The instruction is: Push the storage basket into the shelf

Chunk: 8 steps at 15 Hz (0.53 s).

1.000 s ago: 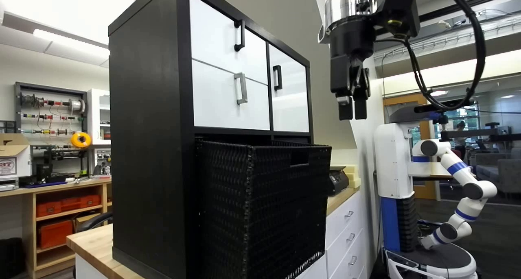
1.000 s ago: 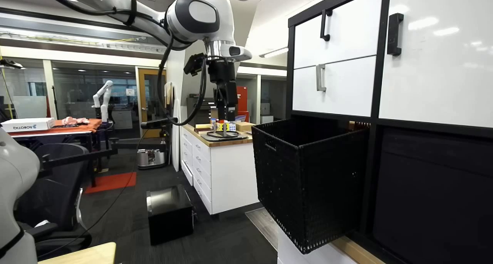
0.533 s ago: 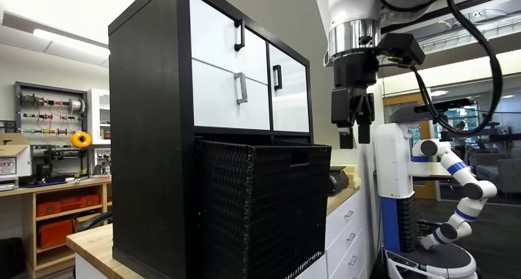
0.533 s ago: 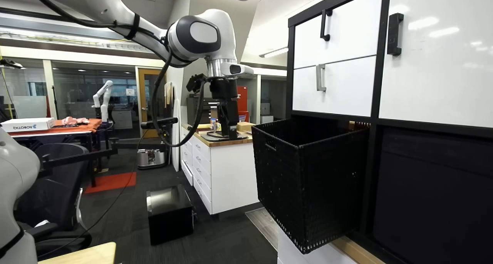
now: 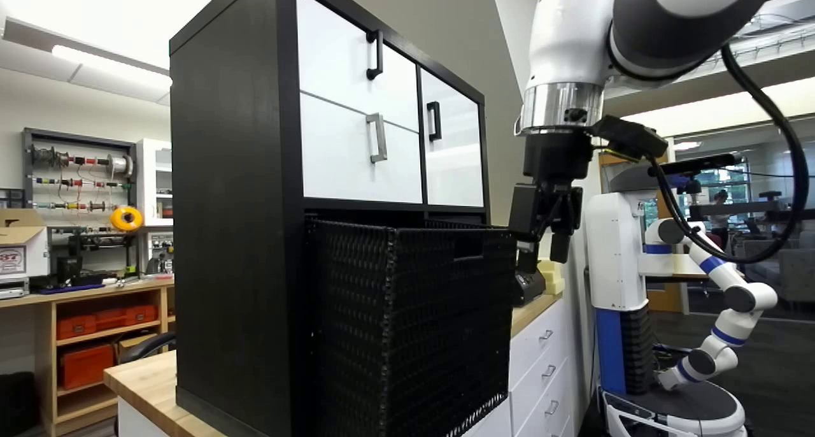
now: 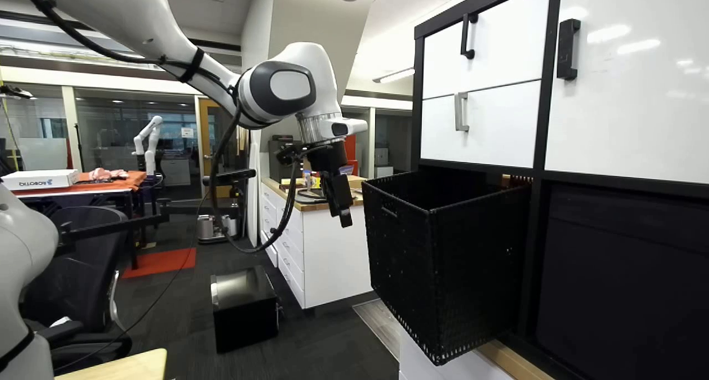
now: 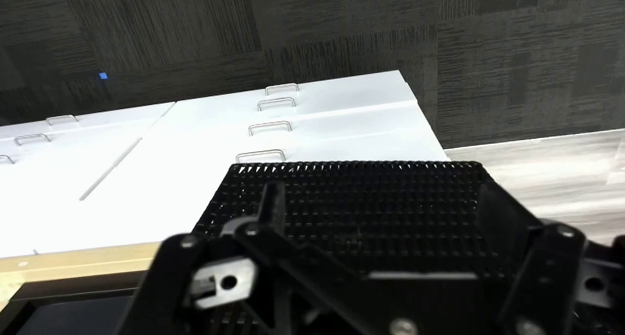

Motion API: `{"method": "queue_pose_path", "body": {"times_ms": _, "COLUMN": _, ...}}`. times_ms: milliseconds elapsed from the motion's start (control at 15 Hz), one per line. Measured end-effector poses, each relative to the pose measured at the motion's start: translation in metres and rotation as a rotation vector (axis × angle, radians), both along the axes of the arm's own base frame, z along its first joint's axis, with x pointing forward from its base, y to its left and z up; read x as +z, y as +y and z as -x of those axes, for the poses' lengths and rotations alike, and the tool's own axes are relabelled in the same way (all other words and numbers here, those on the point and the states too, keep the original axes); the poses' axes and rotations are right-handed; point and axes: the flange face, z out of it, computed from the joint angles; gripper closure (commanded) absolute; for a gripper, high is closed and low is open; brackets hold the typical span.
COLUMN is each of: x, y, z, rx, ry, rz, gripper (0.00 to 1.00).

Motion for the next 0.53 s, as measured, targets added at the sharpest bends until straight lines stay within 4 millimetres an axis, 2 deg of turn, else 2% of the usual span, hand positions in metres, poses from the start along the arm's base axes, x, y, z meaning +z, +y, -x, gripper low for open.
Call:
{"method": "queue_pose_path", "body": {"times_ms": 267, "x": -0.021, "y": -0.008, "z": -0.003, "rx": 0.014, "ry": -0.079, "rz": 0.011, "gripper": 0.0}}
{"method": "queue_pose_path", "body": {"times_ms": 533, "x": -0.033, "y": -0.017, "z": -0.019, "rx": 0.05, "ry": -0.183, "rz": 0.036, "gripper": 0.0}}
